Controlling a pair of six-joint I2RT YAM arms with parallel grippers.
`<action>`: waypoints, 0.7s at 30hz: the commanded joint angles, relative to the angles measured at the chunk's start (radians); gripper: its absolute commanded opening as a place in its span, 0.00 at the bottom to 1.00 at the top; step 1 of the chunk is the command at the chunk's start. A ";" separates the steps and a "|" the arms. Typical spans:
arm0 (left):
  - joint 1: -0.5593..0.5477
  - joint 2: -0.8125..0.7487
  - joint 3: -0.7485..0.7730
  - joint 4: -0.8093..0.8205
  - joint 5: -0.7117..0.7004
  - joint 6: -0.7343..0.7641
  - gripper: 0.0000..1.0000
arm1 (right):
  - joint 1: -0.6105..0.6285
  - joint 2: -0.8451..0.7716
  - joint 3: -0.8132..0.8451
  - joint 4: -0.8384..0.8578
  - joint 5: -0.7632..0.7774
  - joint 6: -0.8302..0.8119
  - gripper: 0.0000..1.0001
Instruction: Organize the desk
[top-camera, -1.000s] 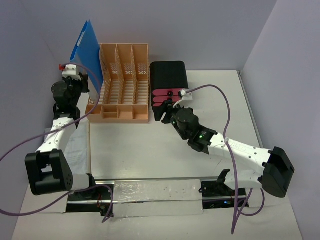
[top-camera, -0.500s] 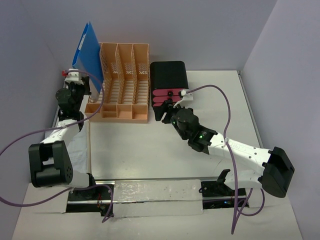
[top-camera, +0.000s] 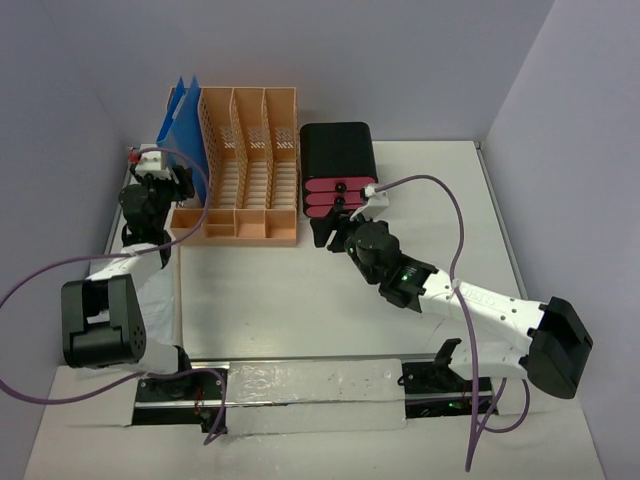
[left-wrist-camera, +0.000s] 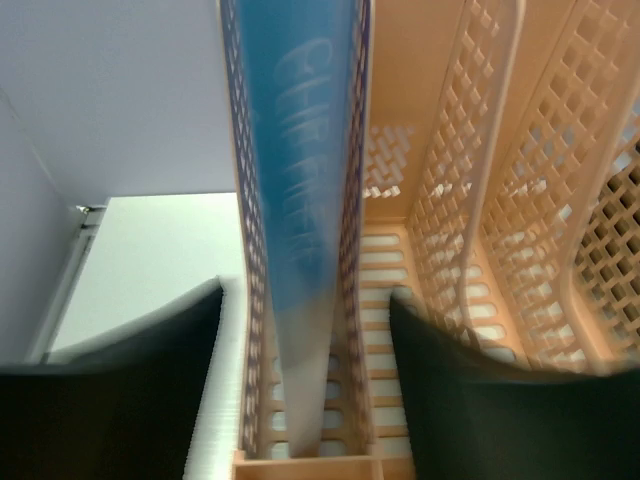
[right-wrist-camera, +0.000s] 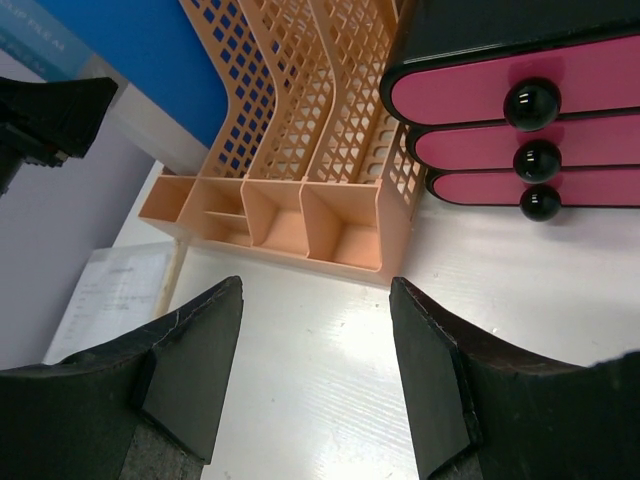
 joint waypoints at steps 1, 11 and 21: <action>0.002 -0.144 0.053 -0.150 -0.003 -0.022 0.87 | 0.001 -0.050 -0.018 0.017 0.012 0.018 0.68; 0.005 -0.428 0.333 -1.217 -0.042 0.333 0.89 | 0.001 -0.153 -0.087 -0.026 0.005 0.070 0.68; -0.052 -0.469 -0.080 -1.497 -0.328 0.551 0.86 | 0.003 -0.261 -0.141 -0.008 -0.019 0.096 0.67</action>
